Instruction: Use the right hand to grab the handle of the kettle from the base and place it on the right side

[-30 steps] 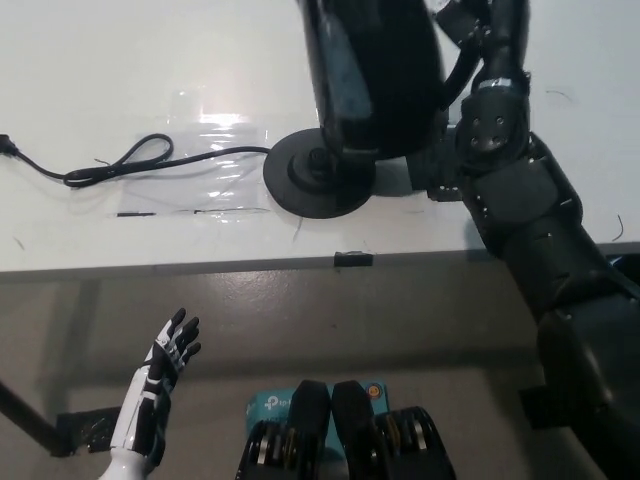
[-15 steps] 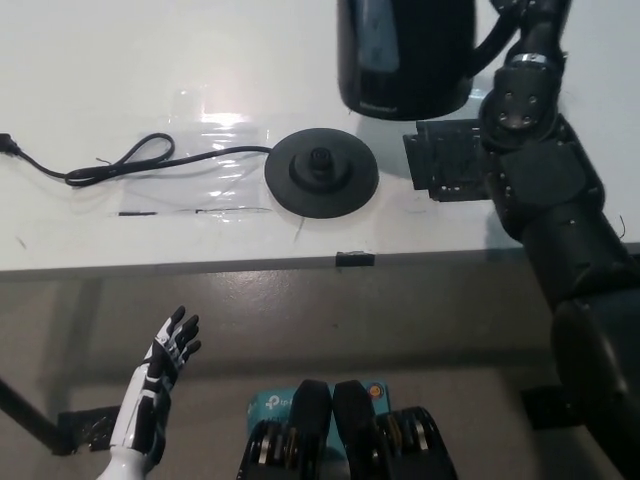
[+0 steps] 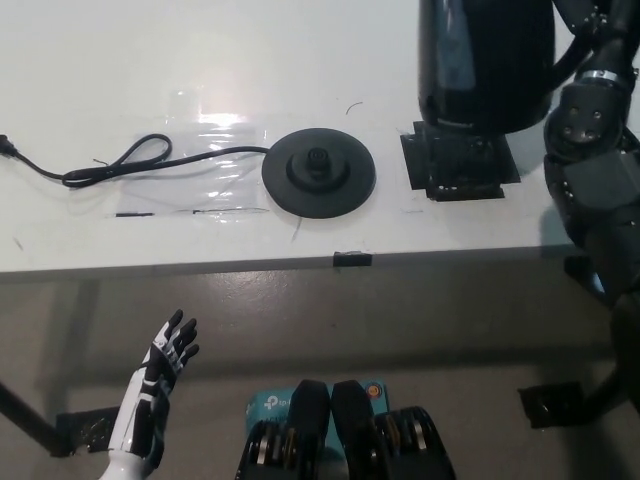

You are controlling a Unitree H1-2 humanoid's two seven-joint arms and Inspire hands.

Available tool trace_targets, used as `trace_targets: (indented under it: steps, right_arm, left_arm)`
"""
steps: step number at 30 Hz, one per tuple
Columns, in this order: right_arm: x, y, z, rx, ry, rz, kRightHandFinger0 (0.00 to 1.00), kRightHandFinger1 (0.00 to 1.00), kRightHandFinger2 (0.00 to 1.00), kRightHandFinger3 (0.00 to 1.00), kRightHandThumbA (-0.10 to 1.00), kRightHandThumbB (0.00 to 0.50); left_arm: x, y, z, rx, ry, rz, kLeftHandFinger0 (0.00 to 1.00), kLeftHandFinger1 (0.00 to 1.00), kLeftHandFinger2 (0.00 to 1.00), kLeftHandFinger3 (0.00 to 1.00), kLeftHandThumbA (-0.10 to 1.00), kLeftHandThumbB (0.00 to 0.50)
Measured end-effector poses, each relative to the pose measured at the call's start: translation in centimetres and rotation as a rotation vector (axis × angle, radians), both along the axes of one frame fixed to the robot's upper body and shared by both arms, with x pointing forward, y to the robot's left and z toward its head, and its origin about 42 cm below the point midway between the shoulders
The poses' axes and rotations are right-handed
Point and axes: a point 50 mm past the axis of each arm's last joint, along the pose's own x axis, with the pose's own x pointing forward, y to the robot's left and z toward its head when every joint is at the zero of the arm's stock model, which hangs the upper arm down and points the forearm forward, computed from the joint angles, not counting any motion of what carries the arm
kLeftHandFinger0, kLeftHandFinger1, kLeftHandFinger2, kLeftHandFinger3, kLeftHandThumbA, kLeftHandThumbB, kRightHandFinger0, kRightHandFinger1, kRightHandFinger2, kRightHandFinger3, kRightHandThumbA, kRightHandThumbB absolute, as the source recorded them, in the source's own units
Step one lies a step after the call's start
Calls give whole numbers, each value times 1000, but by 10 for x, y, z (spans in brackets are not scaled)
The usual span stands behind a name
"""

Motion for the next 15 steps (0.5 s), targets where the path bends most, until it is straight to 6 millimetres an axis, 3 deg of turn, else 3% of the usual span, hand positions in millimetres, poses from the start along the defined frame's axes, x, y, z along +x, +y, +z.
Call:
trace_targets:
  steps: [2, 8, 10, 12, 13, 15]
  right_arm:
    - [0, -2, -1, -5, 0, -3, 0, 16, 483, 455, -100, 91]
    - [-1, -1, -4, -19, -4, -13, 0, 19, 540, 543, -100, 76]
    - [-2, -1, -8, -25, -4, -17, 66, 144, 601, 586, -100, 56]
    - [-4, -1, -12, -33, 0, -23, 0, 2, 430, 505, -100, 29]
    - [-4, 0, -14, -36, 2, -26, 0, 0, 419, 488, -100, 27]
    - [-6, 1, -20, -45, 9, -32, 0, 32, 535, 552, -100, 43]
  left_arm:
    - [0, 0, -1, -1, 3, 1, 1000, 1000, 1000, 1000, 1000, 498]
    - [-4, 1, -5, -1, 16, 4, 1000, 1000, 1000, 1000, 1000, 496]
    - [-4, 1, -6, -1, 21, 4, 1000, 1000, 1000, 1000, 1000, 491]
    - [-5, 1, -6, -1, 22, 4, 1000, 1000, 1000, 1000, 1000, 493]
    - [-4, 1, -6, -1, 22, 4, 1000, 1000, 1000, 1000, 1000, 491]
    - [-4, 1, -6, 0, 22, 4, 1000, 1000, 1000, 1000, 1000, 490]
